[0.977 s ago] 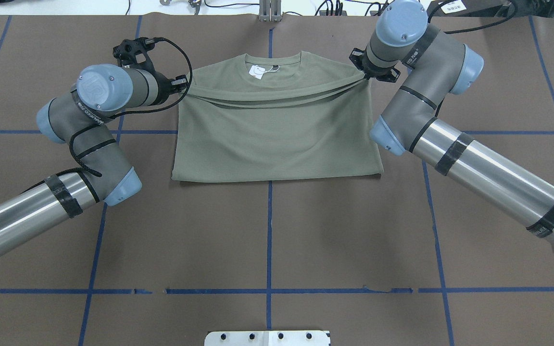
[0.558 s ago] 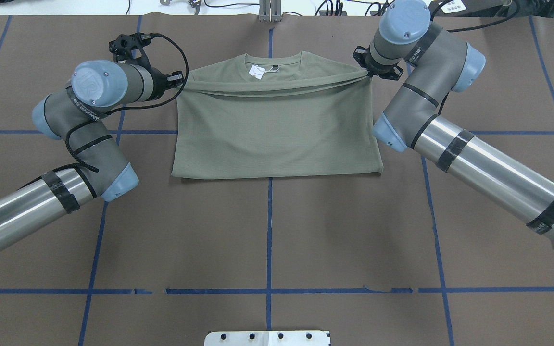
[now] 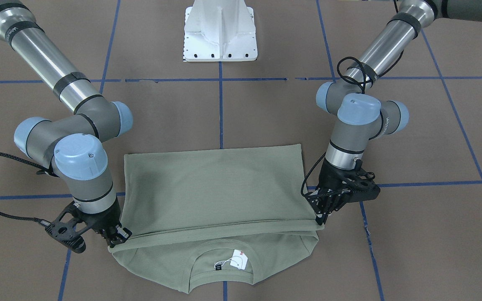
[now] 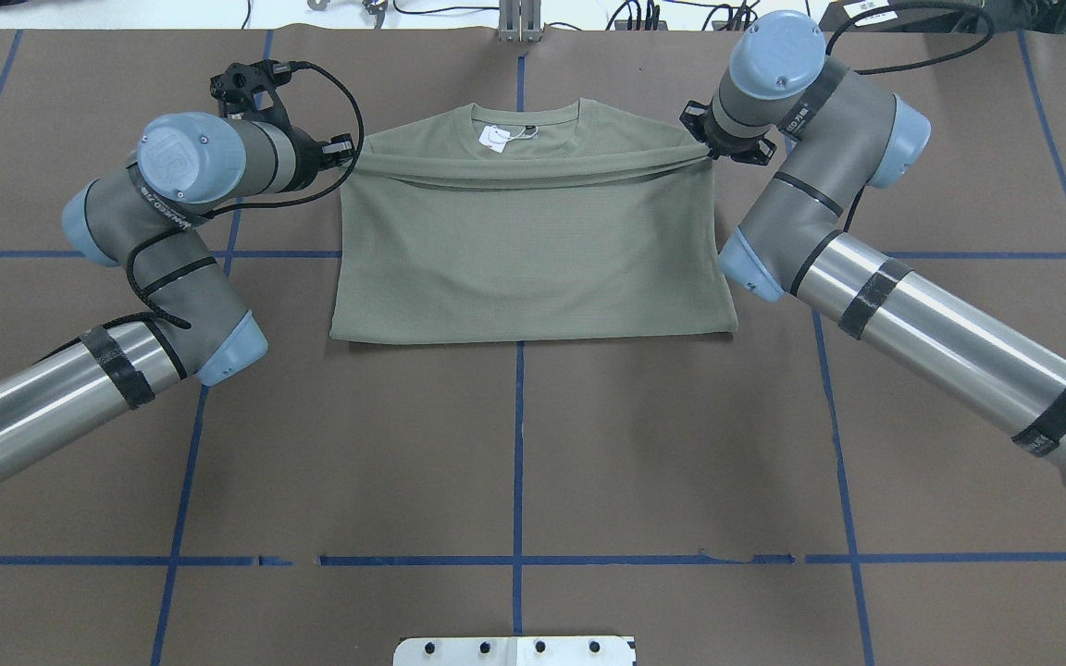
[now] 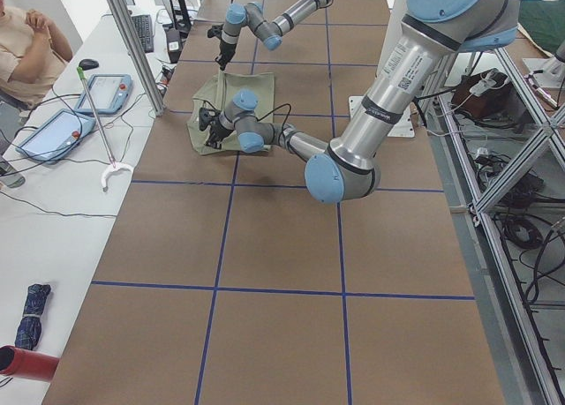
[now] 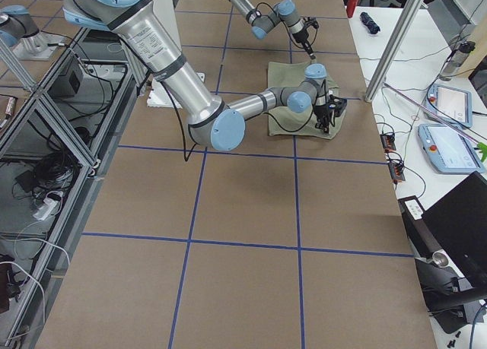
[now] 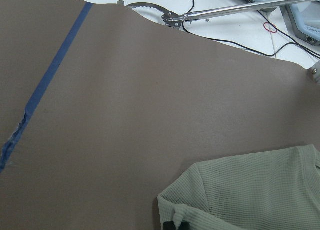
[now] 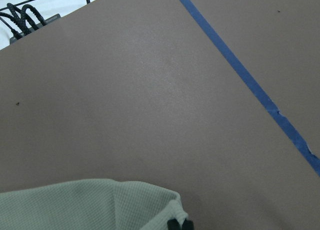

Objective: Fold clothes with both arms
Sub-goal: 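Release the hem and raise the left gripper while the right moves to the shirt edge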

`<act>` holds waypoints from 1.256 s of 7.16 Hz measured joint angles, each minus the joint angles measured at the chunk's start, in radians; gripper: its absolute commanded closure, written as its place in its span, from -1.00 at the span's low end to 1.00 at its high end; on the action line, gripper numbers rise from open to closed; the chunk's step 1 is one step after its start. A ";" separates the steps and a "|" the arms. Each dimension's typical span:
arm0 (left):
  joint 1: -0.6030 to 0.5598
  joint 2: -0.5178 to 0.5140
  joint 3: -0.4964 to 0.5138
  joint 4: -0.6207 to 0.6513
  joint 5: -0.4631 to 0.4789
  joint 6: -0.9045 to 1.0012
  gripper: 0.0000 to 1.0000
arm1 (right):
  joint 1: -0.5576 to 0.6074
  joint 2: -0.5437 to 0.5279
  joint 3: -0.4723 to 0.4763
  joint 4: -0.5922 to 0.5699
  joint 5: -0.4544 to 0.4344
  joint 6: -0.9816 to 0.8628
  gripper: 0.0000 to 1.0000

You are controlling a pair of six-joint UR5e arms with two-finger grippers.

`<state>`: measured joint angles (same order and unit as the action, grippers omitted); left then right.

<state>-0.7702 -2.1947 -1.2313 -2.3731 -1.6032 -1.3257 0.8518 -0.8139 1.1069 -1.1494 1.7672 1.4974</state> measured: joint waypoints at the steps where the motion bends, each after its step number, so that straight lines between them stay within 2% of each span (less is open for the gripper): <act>1: 0.000 -0.004 0.000 0.000 -0.001 0.000 0.64 | 0.000 0.000 0.001 0.000 0.000 0.001 0.80; 2: 0.000 -0.005 0.001 0.000 -0.002 0.000 0.52 | 0.000 0.000 0.001 0.000 0.000 0.001 0.30; 3: 0.000 -0.005 0.001 0.001 -0.002 0.000 0.45 | 0.000 0.000 0.002 0.001 0.000 0.000 0.12; 4: -0.002 -0.004 0.001 0.003 -0.001 0.001 0.45 | 0.000 0.000 0.003 0.001 0.000 0.000 -0.03; 7: -0.029 0.002 -0.011 0.000 -0.031 0.002 0.43 | 0.003 -0.012 0.058 0.000 0.011 0.002 -0.23; 9: -0.075 0.042 -0.077 0.001 -0.164 -0.002 0.43 | 0.006 -0.110 0.218 -0.003 0.084 0.014 -0.43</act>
<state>-0.8454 -2.1525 -1.3084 -2.3721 -1.7667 -1.3279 0.8580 -0.9241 1.3252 -1.1521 1.8514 1.5110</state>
